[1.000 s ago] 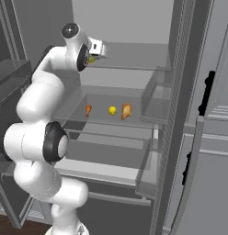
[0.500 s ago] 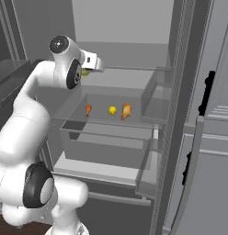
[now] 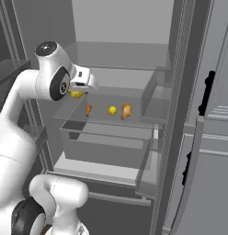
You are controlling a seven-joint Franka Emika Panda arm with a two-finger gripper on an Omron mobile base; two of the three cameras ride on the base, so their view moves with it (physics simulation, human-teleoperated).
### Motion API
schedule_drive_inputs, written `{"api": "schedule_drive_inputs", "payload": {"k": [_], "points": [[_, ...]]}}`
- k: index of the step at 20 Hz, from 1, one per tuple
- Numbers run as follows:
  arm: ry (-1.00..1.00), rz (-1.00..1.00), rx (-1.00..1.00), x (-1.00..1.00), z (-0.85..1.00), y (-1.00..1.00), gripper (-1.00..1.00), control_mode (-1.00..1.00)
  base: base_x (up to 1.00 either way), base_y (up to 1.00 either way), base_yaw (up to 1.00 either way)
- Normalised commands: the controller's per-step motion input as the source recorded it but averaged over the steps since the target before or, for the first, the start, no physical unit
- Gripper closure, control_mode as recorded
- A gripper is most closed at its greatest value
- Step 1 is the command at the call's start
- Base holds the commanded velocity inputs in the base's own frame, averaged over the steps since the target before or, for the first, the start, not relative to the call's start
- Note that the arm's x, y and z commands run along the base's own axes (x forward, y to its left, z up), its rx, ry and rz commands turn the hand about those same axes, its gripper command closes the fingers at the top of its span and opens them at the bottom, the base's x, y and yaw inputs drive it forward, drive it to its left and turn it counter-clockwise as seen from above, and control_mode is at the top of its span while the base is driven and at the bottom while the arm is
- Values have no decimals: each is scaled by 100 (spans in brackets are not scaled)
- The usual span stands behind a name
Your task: Place one lemon and one chicken drumstick in each tupperware on the nearby counter, to pack two identical lunches.
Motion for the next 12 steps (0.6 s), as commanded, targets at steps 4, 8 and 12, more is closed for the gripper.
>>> {"api": "schedule_drive_inputs", "payload": {"k": [4, 8, 12], "points": [[21, 5, -2, -100, -87, 1, 100, -100, 0, 0, 0], [0, 13, 2, -100, -65, 13, 100, -100, 0, 0, 0], [0, 8, 1, -100, -46, 36, 100, -100, 0, 0, 0]]}}
